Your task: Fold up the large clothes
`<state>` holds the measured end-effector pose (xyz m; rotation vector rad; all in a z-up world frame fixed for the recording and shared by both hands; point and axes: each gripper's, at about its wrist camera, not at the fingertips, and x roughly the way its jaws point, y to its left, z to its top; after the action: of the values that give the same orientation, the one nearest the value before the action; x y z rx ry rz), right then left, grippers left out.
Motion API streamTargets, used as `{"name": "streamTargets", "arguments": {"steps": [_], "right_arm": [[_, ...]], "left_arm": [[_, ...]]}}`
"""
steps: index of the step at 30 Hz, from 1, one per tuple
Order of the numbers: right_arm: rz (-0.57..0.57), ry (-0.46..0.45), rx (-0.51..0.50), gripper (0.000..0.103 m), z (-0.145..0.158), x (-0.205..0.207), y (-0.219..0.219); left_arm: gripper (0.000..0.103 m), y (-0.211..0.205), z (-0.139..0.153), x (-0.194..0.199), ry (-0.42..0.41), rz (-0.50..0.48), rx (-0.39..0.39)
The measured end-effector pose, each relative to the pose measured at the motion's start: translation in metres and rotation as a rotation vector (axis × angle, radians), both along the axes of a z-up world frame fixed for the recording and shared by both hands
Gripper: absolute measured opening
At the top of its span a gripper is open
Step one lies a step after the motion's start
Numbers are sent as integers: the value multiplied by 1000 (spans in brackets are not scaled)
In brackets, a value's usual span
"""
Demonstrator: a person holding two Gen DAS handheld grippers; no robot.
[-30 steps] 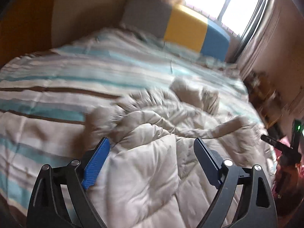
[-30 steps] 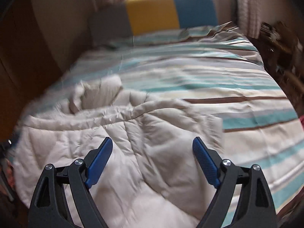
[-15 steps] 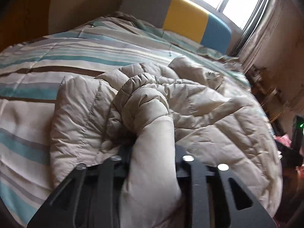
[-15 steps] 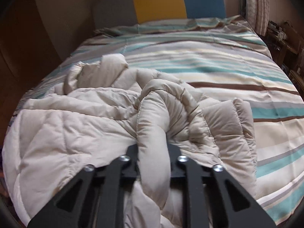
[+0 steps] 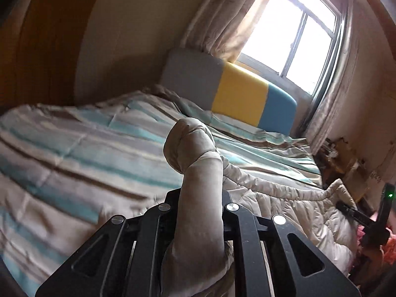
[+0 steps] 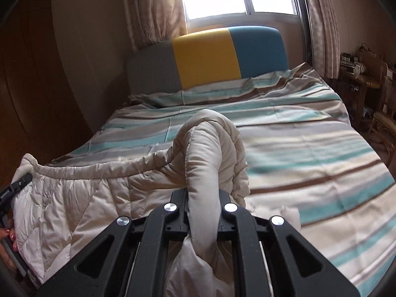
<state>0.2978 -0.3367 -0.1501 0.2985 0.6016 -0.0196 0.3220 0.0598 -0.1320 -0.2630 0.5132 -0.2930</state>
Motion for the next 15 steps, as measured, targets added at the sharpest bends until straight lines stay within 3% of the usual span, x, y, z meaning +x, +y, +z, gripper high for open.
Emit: {"name": "streamTargets", "arguments": {"steps": [7,15], "right_arm": [[-29,3,-68,9,-10,49,0],[-42,132,-67,14,-71,101,-5]], "left_arm": [[12,-29,-3,51,-18,87,150],[15,-51,-54,103,108,121,288]]}}
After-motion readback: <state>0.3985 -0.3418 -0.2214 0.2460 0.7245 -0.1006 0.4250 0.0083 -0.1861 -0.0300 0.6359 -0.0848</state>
